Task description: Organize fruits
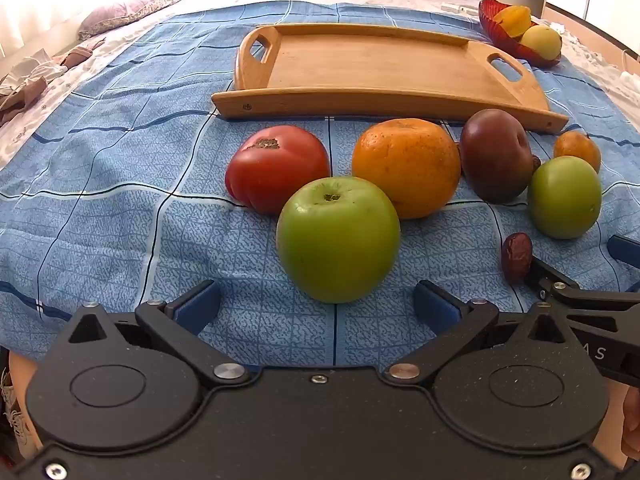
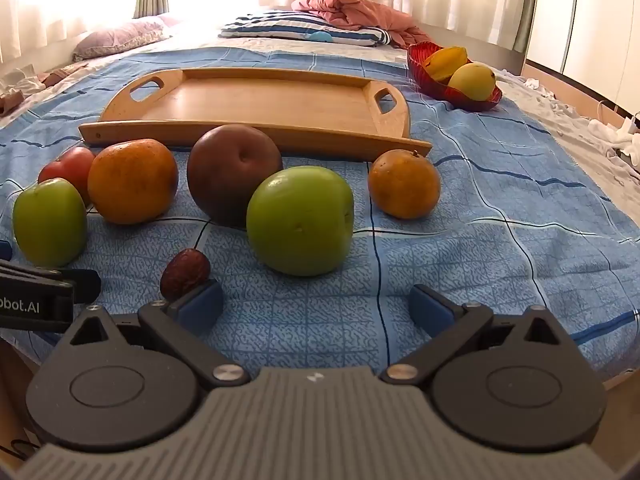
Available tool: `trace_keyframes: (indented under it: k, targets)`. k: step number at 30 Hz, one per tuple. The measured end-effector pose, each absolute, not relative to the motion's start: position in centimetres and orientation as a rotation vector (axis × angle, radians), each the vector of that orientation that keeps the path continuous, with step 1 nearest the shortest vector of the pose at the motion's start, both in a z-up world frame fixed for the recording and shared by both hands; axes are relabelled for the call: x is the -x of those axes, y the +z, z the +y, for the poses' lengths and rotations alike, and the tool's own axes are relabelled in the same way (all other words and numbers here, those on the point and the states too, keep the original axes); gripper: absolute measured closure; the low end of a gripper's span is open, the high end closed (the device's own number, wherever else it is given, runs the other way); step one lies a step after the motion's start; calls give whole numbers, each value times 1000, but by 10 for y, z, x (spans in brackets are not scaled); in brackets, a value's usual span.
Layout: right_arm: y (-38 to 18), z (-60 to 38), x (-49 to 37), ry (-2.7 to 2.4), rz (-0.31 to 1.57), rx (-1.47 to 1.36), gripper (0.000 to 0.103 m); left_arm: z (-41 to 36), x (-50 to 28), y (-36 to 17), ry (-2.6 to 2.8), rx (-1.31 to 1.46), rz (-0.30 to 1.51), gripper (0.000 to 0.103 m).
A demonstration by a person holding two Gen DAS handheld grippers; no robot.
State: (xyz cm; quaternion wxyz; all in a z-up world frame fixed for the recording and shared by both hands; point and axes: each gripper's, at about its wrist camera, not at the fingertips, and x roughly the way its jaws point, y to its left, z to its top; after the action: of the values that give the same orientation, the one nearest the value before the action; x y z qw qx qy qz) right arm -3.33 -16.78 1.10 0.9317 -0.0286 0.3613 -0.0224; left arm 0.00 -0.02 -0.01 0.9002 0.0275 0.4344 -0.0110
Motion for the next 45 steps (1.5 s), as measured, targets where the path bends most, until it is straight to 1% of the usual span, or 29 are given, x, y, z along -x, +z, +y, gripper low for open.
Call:
trace_keyframes:
  k: [45]
  targets:
    - [12,-166,34,-48,743,65,0,0,1,0,-23,-56,891,0]
